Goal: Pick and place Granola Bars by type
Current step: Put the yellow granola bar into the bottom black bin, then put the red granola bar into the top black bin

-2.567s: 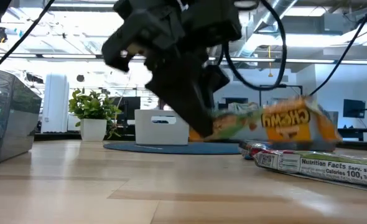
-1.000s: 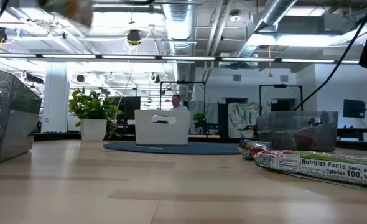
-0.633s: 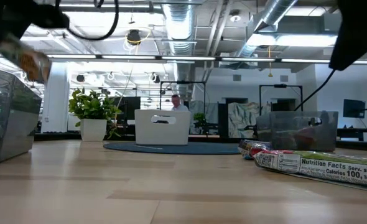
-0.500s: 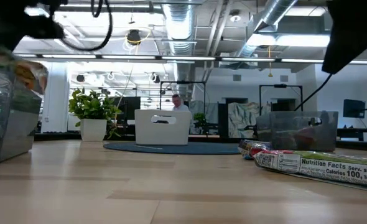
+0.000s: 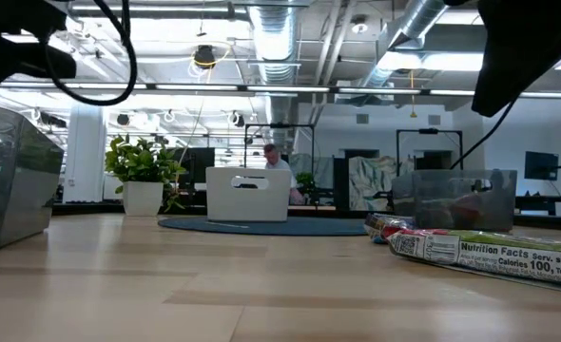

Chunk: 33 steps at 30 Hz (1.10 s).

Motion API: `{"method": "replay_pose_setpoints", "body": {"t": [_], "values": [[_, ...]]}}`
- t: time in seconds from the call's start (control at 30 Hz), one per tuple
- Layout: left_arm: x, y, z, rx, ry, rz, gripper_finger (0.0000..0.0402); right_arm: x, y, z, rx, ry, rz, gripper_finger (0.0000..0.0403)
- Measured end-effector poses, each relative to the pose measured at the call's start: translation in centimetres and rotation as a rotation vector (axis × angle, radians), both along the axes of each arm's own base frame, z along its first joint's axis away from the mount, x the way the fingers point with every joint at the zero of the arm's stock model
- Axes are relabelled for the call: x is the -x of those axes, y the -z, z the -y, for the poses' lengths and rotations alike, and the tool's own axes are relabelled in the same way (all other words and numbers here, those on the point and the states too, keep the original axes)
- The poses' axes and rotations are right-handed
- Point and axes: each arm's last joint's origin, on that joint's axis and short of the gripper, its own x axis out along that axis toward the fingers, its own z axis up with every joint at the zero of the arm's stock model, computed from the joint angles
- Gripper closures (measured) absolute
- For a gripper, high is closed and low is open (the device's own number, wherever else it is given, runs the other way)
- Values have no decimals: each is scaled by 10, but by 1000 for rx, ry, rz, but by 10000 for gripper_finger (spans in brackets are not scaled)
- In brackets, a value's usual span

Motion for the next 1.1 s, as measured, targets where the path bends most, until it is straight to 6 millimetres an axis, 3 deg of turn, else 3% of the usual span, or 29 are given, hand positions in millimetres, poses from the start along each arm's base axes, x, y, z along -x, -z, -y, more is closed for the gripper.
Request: {"method": "replay_pose_setpoints", "body": {"t": [0.3,0.77,0.9,1.1], "values": [[-1,0,-2,-47,-11,29,323,-7,0,7,-14,33,17,269],[2,-1,0,11,-57,-35,252,-9,0,6,-21,28,30,269],[1,-11,3,66,-87,-57,251,-16,-1,1,-56,-33,83,269],[-12,-36,9,97,-72,82,251,-31,-4,-7,-164,-156,161,269]]}}
